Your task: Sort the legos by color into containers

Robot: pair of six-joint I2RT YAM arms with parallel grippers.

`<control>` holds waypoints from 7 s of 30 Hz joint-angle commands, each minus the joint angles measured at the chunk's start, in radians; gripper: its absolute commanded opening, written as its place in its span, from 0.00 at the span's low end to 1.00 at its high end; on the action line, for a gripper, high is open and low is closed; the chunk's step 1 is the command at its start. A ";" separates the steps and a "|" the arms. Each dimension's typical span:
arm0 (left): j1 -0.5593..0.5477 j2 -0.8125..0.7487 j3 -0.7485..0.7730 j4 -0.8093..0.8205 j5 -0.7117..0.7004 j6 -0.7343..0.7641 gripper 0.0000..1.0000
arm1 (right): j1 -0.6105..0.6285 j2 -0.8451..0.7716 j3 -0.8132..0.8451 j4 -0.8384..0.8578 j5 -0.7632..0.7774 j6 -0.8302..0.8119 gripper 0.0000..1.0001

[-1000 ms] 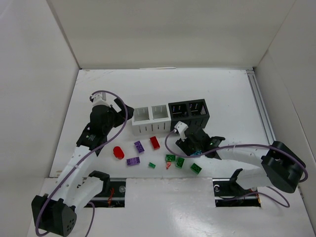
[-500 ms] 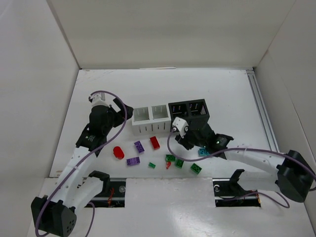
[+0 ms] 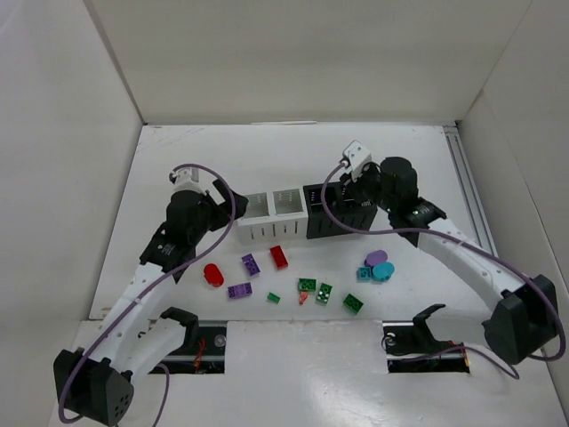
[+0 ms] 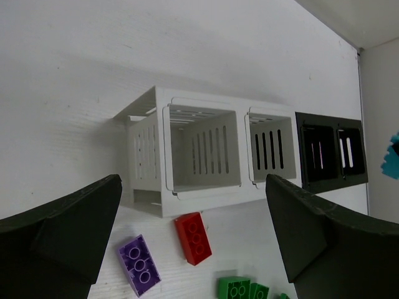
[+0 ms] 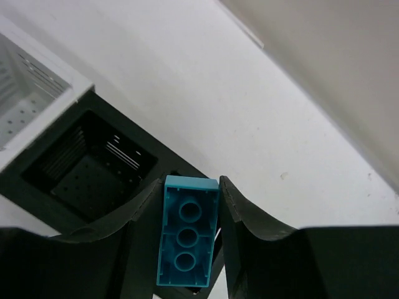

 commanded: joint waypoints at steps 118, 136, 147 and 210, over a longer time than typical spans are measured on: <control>-0.602 0.721 0.678 0.268 0.002 0.667 1.00 | -0.429 -0.625 -0.518 -0.520 -0.317 0.058 0.99; -0.611 0.119 0.089 0.160 -0.297 0.147 1.00 | -0.021 -0.530 -0.621 -0.399 0.196 0.581 0.99; -0.611 0.153 0.107 0.146 -0.288 0.147 1.00 | -0.011 -0.403 -0.648 -0.286 0.176 0.623 0.86; -0.279 0.134 0.069 0.374 0.447 0.147 0.09 | 0.246 -0.449 -0.336 -0.060 -0.050 -0.129 0.41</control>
